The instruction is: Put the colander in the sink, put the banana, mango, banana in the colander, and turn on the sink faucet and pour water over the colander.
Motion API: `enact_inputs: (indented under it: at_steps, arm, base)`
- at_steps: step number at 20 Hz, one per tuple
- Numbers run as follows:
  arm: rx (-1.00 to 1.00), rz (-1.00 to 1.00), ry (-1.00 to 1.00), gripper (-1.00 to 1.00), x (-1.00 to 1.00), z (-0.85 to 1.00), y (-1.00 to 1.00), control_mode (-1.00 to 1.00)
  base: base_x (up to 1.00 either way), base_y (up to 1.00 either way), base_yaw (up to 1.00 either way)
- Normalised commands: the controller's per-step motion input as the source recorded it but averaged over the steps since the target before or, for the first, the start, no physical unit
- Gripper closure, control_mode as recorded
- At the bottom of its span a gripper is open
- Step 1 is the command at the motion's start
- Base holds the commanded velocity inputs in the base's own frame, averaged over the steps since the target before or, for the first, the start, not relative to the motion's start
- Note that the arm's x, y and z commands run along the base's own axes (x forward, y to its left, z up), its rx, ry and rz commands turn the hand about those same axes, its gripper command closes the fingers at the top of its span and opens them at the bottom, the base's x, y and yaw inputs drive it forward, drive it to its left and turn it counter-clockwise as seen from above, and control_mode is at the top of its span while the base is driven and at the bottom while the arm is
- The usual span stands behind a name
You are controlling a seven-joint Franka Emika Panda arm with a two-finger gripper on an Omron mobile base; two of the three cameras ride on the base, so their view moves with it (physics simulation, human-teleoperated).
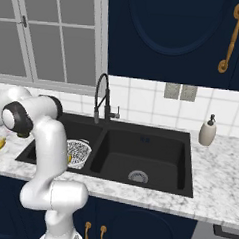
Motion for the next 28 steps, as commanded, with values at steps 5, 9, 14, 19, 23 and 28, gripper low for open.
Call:
enact_inputs:
  at_steps: [5, 9, 14, 19, 23, 28]
  arm:
    - [-0.02, 0.03, 0.0, -1.0, 0.0, -0.16, 0.0, -1.0]
    - [0.0, 0.08, 0.0, -1.0, 0.0, -0.23, -0.26, -1.0]
    - [0.0, 0.05, -0.01, -1.0, 0.24, -0.05, -0.03, -1.0]
    - [0.02, 0.05, -0.01, -1.0, 0.23, -0.16, -0.35, -1.0]
    - [0.03, 0.04, 0.0, -1.0, 0.05, -0.48, -0.34, -1.0]
    - [0.03, 0.04, -0.02, 1.0, 0.01, -0.46, -0.38, -1.0]
  base:
    - [0.0, 0.0, 0.0]
    - [0.0, 0.0, 0.0]
    - [0.0, 0.0, 0.0]
    - [0.0, 0.0, 0.0]
    - [0.0, 0.0, 0.0]
    - [0.0, 0.0, 0.0]
